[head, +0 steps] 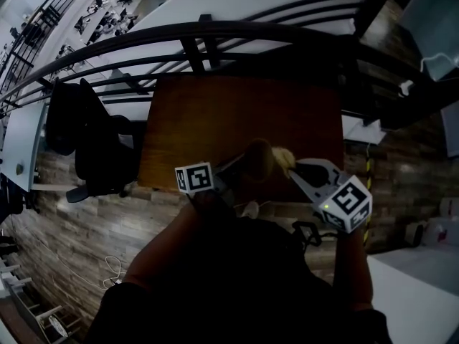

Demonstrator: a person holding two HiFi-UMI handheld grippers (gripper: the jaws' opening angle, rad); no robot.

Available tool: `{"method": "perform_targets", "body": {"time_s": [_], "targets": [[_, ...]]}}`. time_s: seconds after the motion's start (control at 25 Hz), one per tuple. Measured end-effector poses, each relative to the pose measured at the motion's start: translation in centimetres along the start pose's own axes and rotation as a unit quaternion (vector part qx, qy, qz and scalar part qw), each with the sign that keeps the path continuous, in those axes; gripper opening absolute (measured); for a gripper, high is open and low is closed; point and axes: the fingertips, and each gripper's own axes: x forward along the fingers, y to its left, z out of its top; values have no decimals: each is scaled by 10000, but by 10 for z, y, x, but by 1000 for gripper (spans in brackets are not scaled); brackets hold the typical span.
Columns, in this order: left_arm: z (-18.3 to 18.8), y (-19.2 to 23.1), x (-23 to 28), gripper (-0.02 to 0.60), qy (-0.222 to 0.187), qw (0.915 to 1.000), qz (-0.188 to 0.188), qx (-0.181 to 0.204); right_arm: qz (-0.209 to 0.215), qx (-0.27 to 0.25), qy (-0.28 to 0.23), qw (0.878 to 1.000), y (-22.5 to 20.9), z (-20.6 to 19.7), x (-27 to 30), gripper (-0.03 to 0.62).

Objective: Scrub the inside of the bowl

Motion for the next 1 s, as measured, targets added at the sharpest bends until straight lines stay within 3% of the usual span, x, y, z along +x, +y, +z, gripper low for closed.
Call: {"method": "perform_targets", "body": {"time_s": [0.28, 0.48, 0.6, 0.76, 0.88, 1.0], "targets": [[-19, -23, 1, 8, 201, 9959, -760, -443, 333, 135, -396, 9986, 11, 10, -1, 44], [-33, -50, 1, 8, 603, 9890, -1353, -27, 287, -23, -426, 9987, 0, 19, 0, 44], [-34, -74, -3, 8, 612, 9791, -1939, 40, 646, -38, -448, 9969, 4, 23, 0, 44], [-19, -95, -7, 8, 391, 9703, -2389, -23, 1152, 300, -550, 9914, 8, 23, 2, 44], [-9, -107, -9, 8, 215, 9645, -2625, -182, 1716, 795, -953, 9773, 13, 23, 5, 44], [-3, -116, -9, 8, 122, 9609, -2753, -271, 2018, 1085, -1198, 9660, 20, 23, 7, 44]]}}
